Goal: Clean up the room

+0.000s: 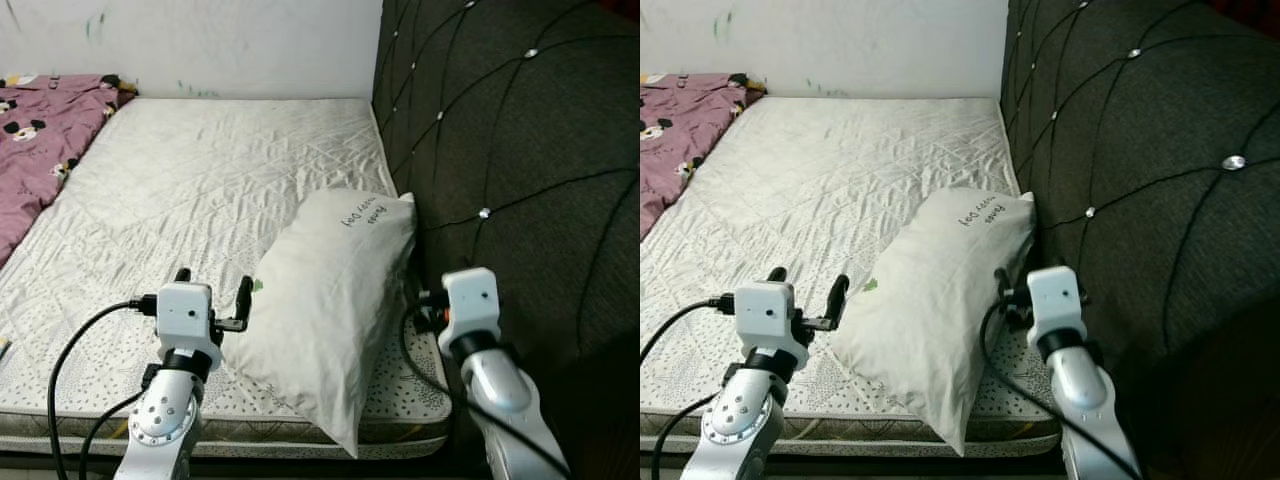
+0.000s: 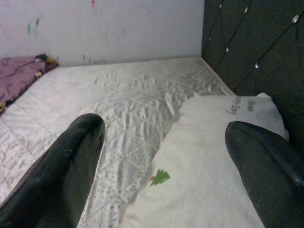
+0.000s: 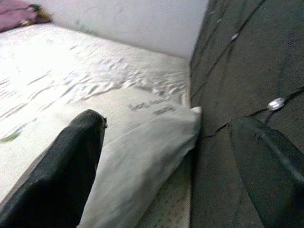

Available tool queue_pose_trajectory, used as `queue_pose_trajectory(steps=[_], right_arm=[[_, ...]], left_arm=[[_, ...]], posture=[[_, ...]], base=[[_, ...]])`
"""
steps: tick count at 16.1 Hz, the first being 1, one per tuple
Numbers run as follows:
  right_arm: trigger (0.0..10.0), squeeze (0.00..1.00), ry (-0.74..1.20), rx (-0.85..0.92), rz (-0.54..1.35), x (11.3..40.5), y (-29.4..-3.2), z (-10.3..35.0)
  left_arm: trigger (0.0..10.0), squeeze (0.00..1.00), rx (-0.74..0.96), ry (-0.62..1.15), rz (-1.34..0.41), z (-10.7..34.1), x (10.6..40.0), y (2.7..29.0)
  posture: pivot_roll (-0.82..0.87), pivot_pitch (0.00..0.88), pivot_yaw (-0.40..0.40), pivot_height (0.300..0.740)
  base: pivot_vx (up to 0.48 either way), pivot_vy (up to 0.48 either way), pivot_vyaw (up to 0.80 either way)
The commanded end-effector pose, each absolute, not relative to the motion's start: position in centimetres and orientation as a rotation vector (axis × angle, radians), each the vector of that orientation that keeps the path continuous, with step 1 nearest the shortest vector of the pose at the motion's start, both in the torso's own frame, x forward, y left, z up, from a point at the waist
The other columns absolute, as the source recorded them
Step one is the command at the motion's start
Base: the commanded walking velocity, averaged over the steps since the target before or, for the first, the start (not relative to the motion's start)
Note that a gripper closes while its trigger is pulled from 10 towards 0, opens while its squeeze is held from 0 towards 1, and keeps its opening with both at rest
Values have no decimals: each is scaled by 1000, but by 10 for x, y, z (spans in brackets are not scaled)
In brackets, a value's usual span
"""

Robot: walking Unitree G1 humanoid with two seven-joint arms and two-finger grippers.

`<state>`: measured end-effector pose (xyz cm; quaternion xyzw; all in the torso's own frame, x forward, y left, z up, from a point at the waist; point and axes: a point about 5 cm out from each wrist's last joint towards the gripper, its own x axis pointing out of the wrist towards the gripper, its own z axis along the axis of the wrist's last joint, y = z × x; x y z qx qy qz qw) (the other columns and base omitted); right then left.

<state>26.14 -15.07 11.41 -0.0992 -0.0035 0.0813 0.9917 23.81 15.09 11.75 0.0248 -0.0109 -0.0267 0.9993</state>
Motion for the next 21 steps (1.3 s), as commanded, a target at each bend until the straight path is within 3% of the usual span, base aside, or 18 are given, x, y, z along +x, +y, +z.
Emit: queue_pose_trajectory(steps=[1,5,18,21], right_arm=[[10000,0,-4,-197,178,259,-149,115],[10000,0,12,-196,190,258,-149,114],[10000,0,24,-172,222,244,-147,115],[10000,0,26,-168,225,246,-145,115]], left_arm=[[10000,0,52,-20,-41,118,238,152],[10000,0,49,-22,-49,119,239,150],[10000,0,54,-15,-35,119,236,153],[10000,0,54,-12,-34,118,236,153]], posture=[[4,80,14,740],[3,80,12,700],[4,81,8,700],[4,82,9,672]], base=[[0,0,0],[0,0,0],[0,0,0],[0,0,0]])
